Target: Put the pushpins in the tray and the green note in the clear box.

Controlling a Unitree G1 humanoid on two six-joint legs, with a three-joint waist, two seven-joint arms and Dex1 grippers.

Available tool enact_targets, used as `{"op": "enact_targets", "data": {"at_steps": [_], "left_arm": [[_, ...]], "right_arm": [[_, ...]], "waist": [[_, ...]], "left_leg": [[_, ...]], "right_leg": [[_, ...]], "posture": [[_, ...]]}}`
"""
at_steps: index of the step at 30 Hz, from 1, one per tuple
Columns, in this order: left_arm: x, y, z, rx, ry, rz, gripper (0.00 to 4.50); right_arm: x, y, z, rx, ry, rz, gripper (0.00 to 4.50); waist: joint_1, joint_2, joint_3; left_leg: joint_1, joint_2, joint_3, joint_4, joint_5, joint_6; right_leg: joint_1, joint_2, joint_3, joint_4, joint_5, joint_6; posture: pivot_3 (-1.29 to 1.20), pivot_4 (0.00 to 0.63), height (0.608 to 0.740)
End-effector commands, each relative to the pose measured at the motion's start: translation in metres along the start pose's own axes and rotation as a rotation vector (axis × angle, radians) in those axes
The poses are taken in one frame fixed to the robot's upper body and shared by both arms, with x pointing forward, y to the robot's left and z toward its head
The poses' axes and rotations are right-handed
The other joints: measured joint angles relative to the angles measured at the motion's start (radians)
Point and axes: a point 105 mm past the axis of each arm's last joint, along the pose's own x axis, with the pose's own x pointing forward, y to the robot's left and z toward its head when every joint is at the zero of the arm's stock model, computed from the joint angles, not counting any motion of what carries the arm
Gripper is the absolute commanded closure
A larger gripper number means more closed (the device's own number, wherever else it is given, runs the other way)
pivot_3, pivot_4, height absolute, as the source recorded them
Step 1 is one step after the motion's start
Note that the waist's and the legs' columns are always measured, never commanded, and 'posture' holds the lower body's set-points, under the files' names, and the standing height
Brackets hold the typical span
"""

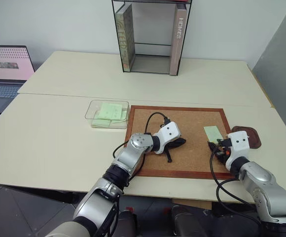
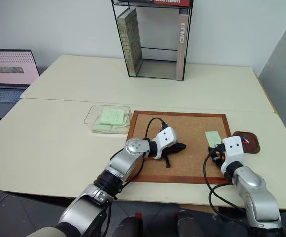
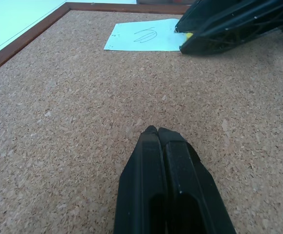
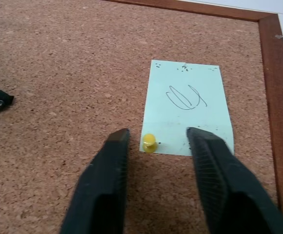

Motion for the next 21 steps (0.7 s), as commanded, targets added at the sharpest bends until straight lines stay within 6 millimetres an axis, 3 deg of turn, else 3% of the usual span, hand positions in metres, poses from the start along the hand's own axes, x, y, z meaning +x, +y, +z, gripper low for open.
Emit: {"op": "enact_targets", "data": {"at_steps": [1,5,21], "left_arm": [[0.003,-0.008,-0.010,-0.005,0.045,-0.028,4.50],[0.003,-0.008,-0.010,-0.005,0.046,-0.030,4.50],[0.004,-0.008,-0.009,-0.004,0.041,-0.036,4.50]], "right_arm": [[-0.003,-0.003,0.009,-0.012,-0.046,-0.014,3.61],[-0.004,-0.003,0.010,-0.012,-0.053,-0.012,4.44],[-0.021,-0.003,0.068,-0.164,-0.197,0.033,4.44]], "waist": [[0.000,0.000,0.000],[0.001,0.000,0.000],[0.000,0.000,0.000]], "left_leg": [[0.000,0.000,0.000,0.000,0.000,0.000],[0.000,0.000,0.000,0.000,0.000,0.000],[0.000,0.000,0.000,0.000,0.000,0.000]], "right_leg": [[0.000,0.000,0.000,0.000,0.000,0.000],[0.000,0.000,0.000,0.000,0.000,0.000],[0.000,0.000,0.000,0.000,0.000,0.000]], "posture": [[0.00,0.150,0.740],[0.00,0.150,0.740],[0.00,0.150,0.740]]}}
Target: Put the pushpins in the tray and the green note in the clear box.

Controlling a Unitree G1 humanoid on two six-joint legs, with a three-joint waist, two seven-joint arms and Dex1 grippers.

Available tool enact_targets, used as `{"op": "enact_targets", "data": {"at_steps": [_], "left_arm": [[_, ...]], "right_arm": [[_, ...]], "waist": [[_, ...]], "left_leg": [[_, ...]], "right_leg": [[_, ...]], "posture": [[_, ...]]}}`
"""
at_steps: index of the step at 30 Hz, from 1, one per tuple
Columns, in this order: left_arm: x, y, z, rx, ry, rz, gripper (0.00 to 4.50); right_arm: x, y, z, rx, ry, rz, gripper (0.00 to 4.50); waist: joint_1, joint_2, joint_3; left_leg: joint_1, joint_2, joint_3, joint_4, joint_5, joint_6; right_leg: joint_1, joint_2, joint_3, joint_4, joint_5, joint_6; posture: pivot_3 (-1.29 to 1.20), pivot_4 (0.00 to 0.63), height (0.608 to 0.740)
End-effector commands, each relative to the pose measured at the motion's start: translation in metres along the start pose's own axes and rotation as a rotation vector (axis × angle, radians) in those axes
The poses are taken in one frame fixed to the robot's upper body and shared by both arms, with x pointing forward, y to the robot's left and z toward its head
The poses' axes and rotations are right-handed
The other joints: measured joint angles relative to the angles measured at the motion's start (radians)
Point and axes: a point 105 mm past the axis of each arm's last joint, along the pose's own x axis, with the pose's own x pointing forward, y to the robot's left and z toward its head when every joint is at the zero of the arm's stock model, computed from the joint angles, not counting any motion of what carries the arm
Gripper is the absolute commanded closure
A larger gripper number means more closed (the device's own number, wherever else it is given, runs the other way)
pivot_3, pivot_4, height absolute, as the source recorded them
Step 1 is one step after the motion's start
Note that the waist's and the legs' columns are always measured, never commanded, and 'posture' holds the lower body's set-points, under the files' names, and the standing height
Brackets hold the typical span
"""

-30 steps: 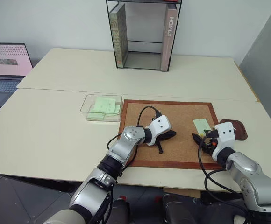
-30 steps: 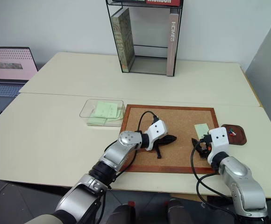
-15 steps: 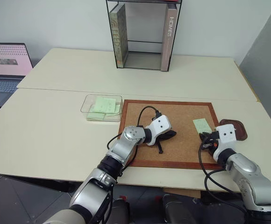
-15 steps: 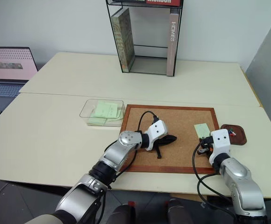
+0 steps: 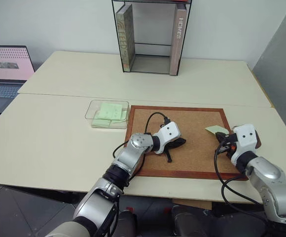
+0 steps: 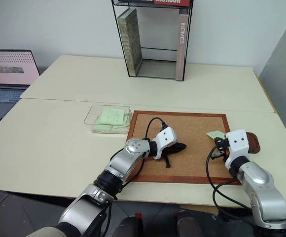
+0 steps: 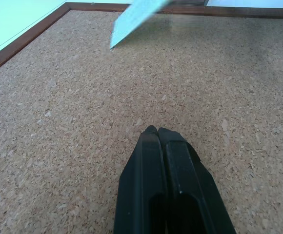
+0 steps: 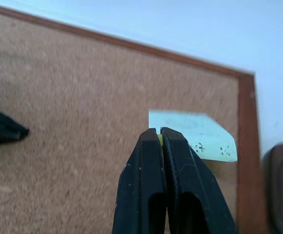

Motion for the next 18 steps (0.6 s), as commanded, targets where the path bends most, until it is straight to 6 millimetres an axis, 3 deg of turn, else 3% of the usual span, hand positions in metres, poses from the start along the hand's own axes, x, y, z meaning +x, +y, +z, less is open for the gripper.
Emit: {"op": "enact_targets", "data": {"at_steps": [1,7,18], "left_arm": [[0.004,-0.008,-0.007,-0.005,0.030,-0.035,4.50],[0.002,-0.002,0.016,-0.024,-0.082,-0.023,4.50],[-0.019,0.020,0.062,0.058,-0.249,-0.016,2.42]], "right_arm": [[-0.005,-0.002,0.029,-0.047,-0.081,0.013,4.44],[-0.003,0.004,0.045,-0.041,-0.110,0.044,4.44],[0.002,0.012,0.063,0.017,-0.103,0.088,4.50]], "waist": [[0.000,0.000,0.000],[0.000,0.000,0.000],[-0.001,-0.001,0.002]], "left_leg": [[0.000,0.000,0.000,0.000,0.000,0.000],[0.000,0.000,0.000,0.000,0.000,0.000],[-0.002,0.000,0.000,-0.001,0.000,0.000]], "right_leg": [[0.000,0.000,0.000,0.000,0.000,0.000],[0.000,0.000,0.000,0.000,0.000,0.000],[-0.002,0.000,0.000,0.000,0.002,0.003]], "posture": [[0.00,0.150,0.740],[0.00,0.150,0.740],[0.00,0.150,0.740]]}}
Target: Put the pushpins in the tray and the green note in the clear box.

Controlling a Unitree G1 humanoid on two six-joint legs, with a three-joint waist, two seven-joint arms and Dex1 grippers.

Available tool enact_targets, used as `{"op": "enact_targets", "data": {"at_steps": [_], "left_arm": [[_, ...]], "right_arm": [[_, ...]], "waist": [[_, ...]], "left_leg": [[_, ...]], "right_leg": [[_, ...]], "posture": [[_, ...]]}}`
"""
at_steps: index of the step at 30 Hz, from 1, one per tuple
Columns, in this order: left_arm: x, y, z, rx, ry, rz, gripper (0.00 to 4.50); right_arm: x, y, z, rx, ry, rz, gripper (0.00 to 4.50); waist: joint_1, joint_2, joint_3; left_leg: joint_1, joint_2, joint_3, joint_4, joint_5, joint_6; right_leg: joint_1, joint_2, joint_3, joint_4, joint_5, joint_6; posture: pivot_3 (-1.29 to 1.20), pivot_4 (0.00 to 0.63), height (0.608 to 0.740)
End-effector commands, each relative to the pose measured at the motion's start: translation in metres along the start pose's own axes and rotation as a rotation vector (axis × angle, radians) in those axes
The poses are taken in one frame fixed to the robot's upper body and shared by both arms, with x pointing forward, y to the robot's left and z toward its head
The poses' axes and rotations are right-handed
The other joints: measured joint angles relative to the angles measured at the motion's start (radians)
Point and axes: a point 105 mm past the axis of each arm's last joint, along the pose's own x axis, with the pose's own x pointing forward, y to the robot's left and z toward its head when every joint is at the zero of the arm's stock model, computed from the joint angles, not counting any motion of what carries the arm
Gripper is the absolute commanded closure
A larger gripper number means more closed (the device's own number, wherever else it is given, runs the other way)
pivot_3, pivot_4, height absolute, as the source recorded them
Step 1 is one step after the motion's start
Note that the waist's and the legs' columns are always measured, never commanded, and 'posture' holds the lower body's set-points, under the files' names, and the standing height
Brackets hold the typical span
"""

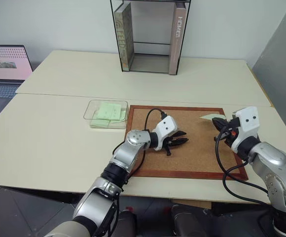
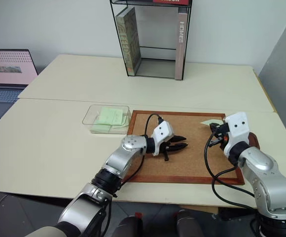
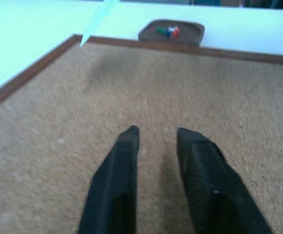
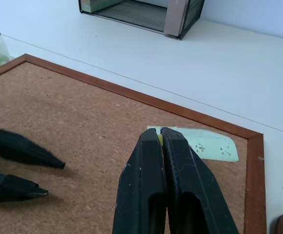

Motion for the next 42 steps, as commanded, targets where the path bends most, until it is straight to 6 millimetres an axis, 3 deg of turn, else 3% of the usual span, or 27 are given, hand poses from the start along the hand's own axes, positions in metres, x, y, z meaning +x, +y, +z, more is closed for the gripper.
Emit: {"op": "enact_targets", "data": {"at_steps": [1,6,8,24,25,39,42], "left_arm": [[-0.002,0.008,0.040,0.093,-0.116,-0.017,2.22],[0.004,0.014,0.066,0.148,-0.196,-0.010,1.13],[0.007,0.015,0.070,0.146,-0.212,-0.013,1.13],[0.030,0.021,0.052,0.208,-0.132,-0.023,1.13],[0.030,0.022,0.052,0.211,-0.131,-0.020,1.47],[0.030,0.020,0.050,0.175,-0.145,-0.052,4.25],[0.030,0.018,0.049,0.177,-0.145,-0.060,4.48]], "right_arm": [[-0.004,0.001,0.019,-0.009,-0.043,0.004,4.50],[-0.004,0.009,0.025,0.004,-0.020,0.050,4.50],[-0.004,0.014,0.028,0.005,-0.014,0.074,4.50],[-0.006,0.036,0.037,0.063,-0.009,0.161,4.50],[-0.006,0.037,0.038,0.067,-0.010,0.163,4.50],[-0.004,0.042,0.036,0.116,-0.009,0.178,4.50],[-0.004,0.042,0.035,0.120,-0.009,0.176,4.50]], "waist": [[0.000,0.000,0.000],[0.000,0.000,0.000],[0.000,0.000,0.000],[0.000,-0.001,0.001],[-0.001,-0.001,0.001],[-0.001,-0.001,0.001],[-0.001,-0.001,0.001]], "left_leg": [[0.000,0.000,0.000,0.000,0.000,0.000],[-0.001,0.000,0.000,0.000,0.000,0.000],[-0.001,0.000,0.000,0.000,0.000,0.000],[-0.002,0.000,0.000,0.000,0.000,0.000],[-0.002,0.000,0.000,0.000,0.000,0.000],[-0.003,0.000,0.000,0.000,0.000,0.000],[-0.003,0.000,0.000,0.000,0.000,0.000]], "right_leg": [[0.000,0.000,0.000,0.000,0.000,0.000],[0.000,0.000,0.000,0.000,0.000,0.000],[-0.001,0.000,0.000,0.000,0.000,0.000],[-0.002,0.000,0.000,-0.001,0.000,0.001],[-0.002,0.000,0.000,0.000,0.000,0.001],[-0.002,0.000,0.000,0.000,0.000,0.001],[-0.002,0.000,0.000,0.000,0.000,0.001]], "posture": [[0.00,0.150,0.740],[0.00,0.150,0.740],[0.00,0.150,0.740],[0.00,0.150,0.740],[0.00,0.150,0.740],[0.00,0.150,0.740],[0.00,0.150,0.740]]}}
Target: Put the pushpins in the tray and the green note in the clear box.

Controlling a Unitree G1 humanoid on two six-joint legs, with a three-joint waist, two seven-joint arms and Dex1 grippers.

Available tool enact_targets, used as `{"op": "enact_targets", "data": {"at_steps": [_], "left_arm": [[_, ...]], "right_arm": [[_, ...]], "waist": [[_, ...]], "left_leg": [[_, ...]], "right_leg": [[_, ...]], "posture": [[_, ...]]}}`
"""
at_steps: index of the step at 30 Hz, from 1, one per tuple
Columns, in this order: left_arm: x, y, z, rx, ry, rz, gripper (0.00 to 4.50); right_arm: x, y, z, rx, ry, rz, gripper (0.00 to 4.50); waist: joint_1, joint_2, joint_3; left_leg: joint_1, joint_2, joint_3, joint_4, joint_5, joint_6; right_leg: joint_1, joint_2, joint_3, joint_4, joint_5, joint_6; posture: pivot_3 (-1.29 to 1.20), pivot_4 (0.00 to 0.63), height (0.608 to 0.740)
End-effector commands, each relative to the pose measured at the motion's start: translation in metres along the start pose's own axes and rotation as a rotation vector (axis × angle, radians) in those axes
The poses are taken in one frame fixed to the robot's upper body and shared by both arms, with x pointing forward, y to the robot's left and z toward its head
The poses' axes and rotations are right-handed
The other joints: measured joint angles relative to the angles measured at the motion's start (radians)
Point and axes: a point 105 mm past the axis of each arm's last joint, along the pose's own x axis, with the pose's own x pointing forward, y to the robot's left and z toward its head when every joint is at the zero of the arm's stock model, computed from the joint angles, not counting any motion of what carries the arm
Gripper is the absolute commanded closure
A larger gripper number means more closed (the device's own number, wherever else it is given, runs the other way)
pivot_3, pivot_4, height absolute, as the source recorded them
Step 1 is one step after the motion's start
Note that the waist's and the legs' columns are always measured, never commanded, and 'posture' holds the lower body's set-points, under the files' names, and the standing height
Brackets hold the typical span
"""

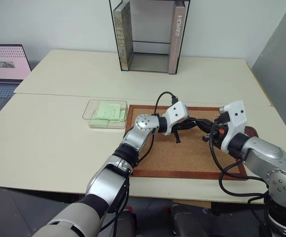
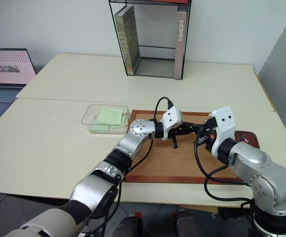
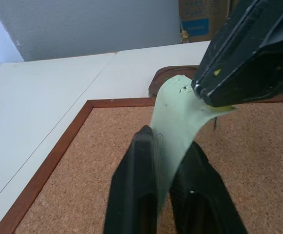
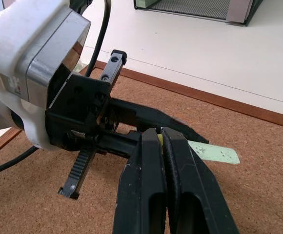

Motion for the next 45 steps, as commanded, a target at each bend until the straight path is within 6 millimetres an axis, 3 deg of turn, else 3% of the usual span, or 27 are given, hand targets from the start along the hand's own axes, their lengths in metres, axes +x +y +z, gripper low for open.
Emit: {"op": "enact_targets", "data": {"at_steps": [1,17,22,24,31,38,39,40,45], "left_arm": [[0.001,0.001,0.012,0.022,-0.046,-0.006,4.48],[0.000,-0.008,0.001,0.010,-0.015,-0.016,4.48],[-0.001,-0.010,0.001,0.009,-0.016,-0.010,4.48],[-0.002,-0.011,0.004,0.011,-0.019,-0.007,4.48],[-0.005,-0.016,0.009,0.011,-0.021,0.009,4.48],[-0.007,-0.018,0.011,0.011,-0.013,0.010,4.48],[-0.007,-0.018,0.011,0.011,-0.012,0.011,4.50],[-0.007,-0.018,0.011,0.011,-0.012,0.011,4.50],[-0.007,-0.018,0.014,0.017,-0.014,0.011,4.50]], "right_arm": [[-0.005,0.002,0.012,-0.016,-0.057,-0.001,4.50],[-0.024,-0.007,0.024,-0.006,-0.109,-0.038,4.50],[-0.041,-0.039,0.022,-0.021,-0.081,-0.176,4.50],[-0.049,-0.057,0.013,-0.038,-0.032,-0.255,4.50],[-0.065,-0.116,-0.045,-0.052,0.170,-0.455,4.50],[-0.060,-0.147,-0.076,-0.068,0.244,-0.531,4.50],[-0.059,-0.149,-0.078,-0.067,0.243,-0.537,4.04],[-0.057,-0.152,-0.079,-0.066,0.241,-0.544,3.97],[-0.049,-0.163,-0.078,-0.070,0.211,-0.574,2.74]], "waist": [[0.000,0.000,0.000],[0.000,0.000,0.000],[0.000,0.000,0.000],[0.001,0.000,0.000],[0.001,0.000,0.000],[-0.004,0.000,0.000],[-0.004,0.000,0.000],[-0.003,0.000,0.000],[-0.002,0.000,0.000]], "left_leg": [[0.000,0.000,0.000,0.000,0.000,0.000],[0.000,0.000,0.000,0.000,0.000,0.000],[-0.001,0.000,0.000,0.000,0.000,0.000],[-0.001,0.000,0.000,0.000,0.000,0.000],[0.000,0.000,0.000,0.000,0.000,0.000],[0.003,0.000,0.001,0.001,0.000,0.000],[0.003,0.000,0.001,0.001,0.000,0.000],[0.003,0.000,0.001,0.001,0.000,0.000],[0.002,0.000,0.002,0.000,0.000,0.000]], "right_leg": [[0.000,0.000,0.000,0.000,0.000,0.000],[0.000,0.000,0.000,0.000,0.000,0.000],[0.000,0.000,0.000,0.000,0.000,0.000],[0.000,0.000,0.000,0.000,0.000,0.000],[0.000,0.000,0.000,0.000,0.000,0.001],[0.001,0.000,0.001,0.001,0.000,0.000],[0.001,0.000,0.001,0.001,0.000,0.000],[0.001,0.000,0.001,0.001,0.000,0.001],[0.001,0.000,0.001,0.001,0.000,0.001]], "posture": [[0.00,0.150,0.740],[0.00,0.150,0.740],[0.00,0.150,0.740],[0.00,0.150,0.740],[0.00,0.150,0.740],[0.00,0.150,0.740],[0.00,0.150,0.740],[0.00,0.150,0.740],[0.00,0.150,0.740]]}}
